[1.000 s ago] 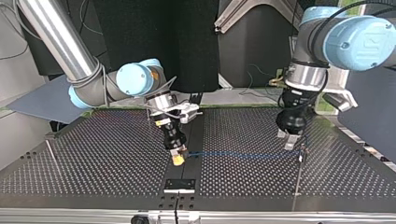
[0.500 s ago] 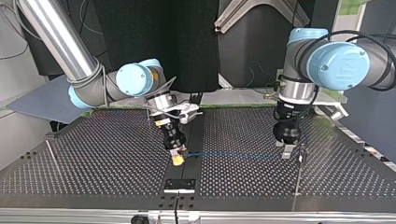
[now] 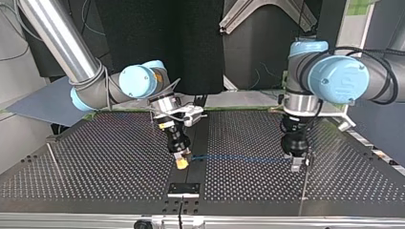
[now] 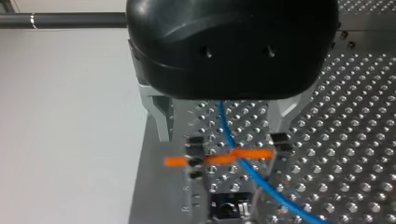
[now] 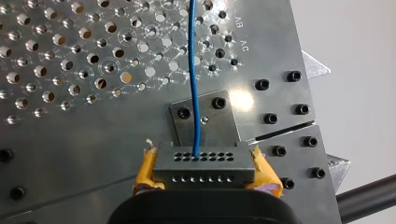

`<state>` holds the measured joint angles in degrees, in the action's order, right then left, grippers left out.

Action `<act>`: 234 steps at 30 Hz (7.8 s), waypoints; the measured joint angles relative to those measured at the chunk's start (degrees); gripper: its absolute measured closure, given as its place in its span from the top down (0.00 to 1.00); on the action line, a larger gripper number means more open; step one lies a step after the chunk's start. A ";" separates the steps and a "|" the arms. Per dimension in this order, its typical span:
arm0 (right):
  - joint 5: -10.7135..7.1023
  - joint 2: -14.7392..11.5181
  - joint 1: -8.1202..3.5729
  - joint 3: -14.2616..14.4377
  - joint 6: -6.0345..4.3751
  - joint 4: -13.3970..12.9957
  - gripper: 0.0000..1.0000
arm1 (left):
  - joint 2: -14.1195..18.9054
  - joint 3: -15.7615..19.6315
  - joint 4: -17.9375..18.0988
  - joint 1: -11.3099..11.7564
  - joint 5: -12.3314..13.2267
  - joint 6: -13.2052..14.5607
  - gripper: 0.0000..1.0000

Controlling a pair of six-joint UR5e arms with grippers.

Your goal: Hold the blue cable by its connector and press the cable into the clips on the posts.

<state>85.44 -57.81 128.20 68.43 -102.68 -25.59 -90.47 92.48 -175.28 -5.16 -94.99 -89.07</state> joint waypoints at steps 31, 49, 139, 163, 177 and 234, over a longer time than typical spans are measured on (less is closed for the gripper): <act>0.00 0.44 0.00 0.01 -0.04 -0.09 0.00 | -4.04 -5.28 -1.36 -0.57 -1.31 -0.96 1.00; -0.01 0.57 -0.02 0.00 0.01 0.00 0.00 | -4.99 -5.32 -0.94 -0.75 -2.99 -1.25 0.89; 0.16 1.14 -0.99 0.48 0.07 2.59 0.00 | -4.88 -3.75 -1.05 -2.86 -3.51 -3.23 0.00; 4.53 1.16 -2.16 11.21 1.13 2.50 0.00 | -9.87 5.60 9.54 -9.06 -7.52 -3.97 0.03; 5.26 1.16 -2.53 18.94 3.25 0.52 0.00 | -13.88 11.01 16.97 -12.40 -9.27 -4.24 0.05; 6.66 1.54 -11.98 48.76 -1.02 -24.20 0.00 | -30.42 14.42 35.19 -22.92 -11.81 -7.01 0.10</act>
<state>92.10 -56.27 116.23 117.18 -103.71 -49.79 -120.88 106.90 -140.09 -28.08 -106.79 -96.08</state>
